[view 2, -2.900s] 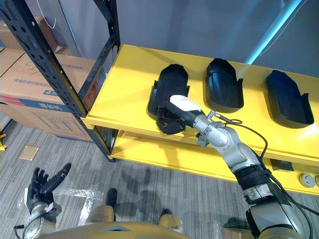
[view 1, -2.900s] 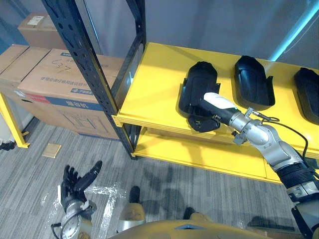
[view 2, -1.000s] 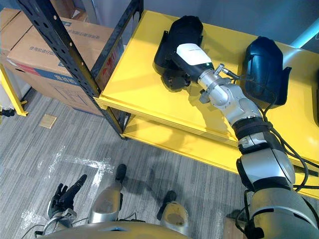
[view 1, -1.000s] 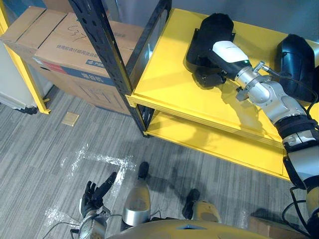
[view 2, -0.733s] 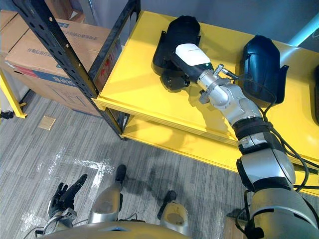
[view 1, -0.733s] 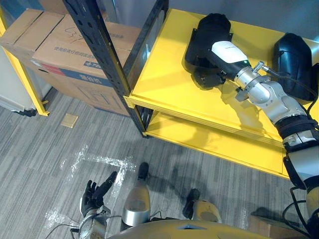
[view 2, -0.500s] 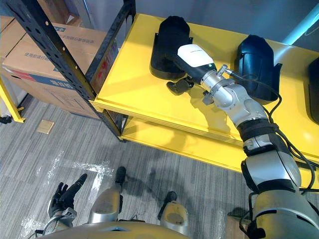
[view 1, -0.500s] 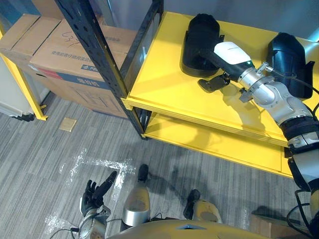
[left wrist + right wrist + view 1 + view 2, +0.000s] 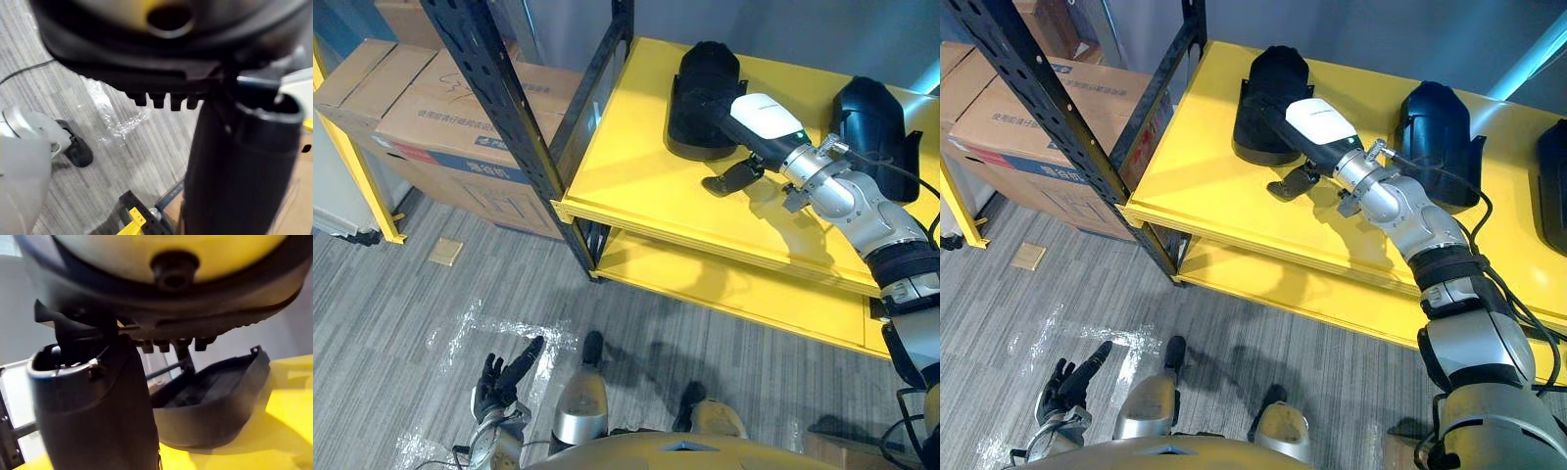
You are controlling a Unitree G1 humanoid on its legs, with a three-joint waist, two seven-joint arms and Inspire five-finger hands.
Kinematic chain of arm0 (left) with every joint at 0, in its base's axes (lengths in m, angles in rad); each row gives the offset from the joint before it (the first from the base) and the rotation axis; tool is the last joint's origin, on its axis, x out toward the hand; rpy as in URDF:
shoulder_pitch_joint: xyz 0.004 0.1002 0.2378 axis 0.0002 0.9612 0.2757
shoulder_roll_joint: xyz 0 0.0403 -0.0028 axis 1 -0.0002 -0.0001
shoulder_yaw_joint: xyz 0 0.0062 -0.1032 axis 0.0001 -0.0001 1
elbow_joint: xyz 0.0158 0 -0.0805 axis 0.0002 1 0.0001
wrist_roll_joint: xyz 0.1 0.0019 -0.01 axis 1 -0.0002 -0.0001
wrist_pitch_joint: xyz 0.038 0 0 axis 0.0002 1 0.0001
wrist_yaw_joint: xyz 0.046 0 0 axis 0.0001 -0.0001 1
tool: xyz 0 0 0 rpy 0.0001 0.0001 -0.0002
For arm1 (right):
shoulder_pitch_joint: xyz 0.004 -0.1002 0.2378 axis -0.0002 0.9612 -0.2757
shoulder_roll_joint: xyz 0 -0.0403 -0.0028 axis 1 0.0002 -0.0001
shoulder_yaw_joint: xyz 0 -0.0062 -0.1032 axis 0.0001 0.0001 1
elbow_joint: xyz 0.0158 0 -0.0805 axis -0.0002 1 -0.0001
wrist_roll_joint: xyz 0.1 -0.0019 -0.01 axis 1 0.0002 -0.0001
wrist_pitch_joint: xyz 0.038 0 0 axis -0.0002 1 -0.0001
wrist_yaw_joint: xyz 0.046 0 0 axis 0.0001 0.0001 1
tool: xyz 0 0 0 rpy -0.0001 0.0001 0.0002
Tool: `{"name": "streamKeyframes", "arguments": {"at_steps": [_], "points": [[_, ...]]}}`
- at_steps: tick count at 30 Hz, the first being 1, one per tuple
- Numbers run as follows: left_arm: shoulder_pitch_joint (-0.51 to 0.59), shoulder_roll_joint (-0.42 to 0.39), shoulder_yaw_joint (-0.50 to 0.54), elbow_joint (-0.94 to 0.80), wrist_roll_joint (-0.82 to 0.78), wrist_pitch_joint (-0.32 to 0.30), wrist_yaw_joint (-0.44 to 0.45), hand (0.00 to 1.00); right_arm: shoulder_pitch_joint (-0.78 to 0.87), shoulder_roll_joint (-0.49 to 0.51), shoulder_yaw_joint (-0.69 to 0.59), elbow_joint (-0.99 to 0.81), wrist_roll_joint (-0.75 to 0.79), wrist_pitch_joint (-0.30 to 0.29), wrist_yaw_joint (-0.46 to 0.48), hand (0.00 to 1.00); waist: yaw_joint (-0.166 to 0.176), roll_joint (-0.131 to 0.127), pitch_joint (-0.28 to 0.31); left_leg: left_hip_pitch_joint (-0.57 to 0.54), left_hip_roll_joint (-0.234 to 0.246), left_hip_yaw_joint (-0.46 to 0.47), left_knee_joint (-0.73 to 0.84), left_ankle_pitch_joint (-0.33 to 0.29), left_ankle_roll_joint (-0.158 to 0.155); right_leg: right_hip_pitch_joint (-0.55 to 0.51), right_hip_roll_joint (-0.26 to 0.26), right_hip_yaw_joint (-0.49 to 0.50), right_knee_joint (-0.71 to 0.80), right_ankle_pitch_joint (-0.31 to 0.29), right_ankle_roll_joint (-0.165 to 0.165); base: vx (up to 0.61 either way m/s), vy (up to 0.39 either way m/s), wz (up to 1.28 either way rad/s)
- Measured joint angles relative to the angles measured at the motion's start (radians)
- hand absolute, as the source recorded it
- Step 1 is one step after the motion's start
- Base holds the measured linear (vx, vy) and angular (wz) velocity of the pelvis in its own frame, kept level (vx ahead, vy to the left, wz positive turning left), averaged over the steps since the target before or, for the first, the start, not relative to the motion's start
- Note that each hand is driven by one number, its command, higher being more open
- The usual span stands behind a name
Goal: Walk over and take three plastic housings, then place them on the shelf
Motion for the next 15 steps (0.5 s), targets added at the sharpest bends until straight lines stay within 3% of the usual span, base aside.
{"name": "streamKeyframes", "arguments": {"at_steps": [5, 15], "points": [[0.006, -0.001, 0.0, 0.033, 0.009, 0.003, 0.001, 1.0, 0.087, 0.049, -0.041, -0.054, 0.06, 0.015, 0.046, 1.0, -0.024, -0.034, -0.035, 0.004, 0.003, 0.016, 0.0, 0.0, -0.001, 0.009, 0.007, 0.004, -0.022, 0.013, 0.002, -0.02, -0.004, -0.03], [0.011, 0.0, 0.001, 0.033, 0.009, 0.002, 0.005, 1.0, 0.146, 0.05, -0.105, -0.146, 0.256, 0.122, 0.157, 1.0, -0.047, -0.041, -0.041, 0.0, 0.0, 0.029, 0.0, 0.004, 0.004, 0.012, 0.008, 0.017, -0.055, 0.041, 0.007, -0.03, 0.002, -0.04]]}}
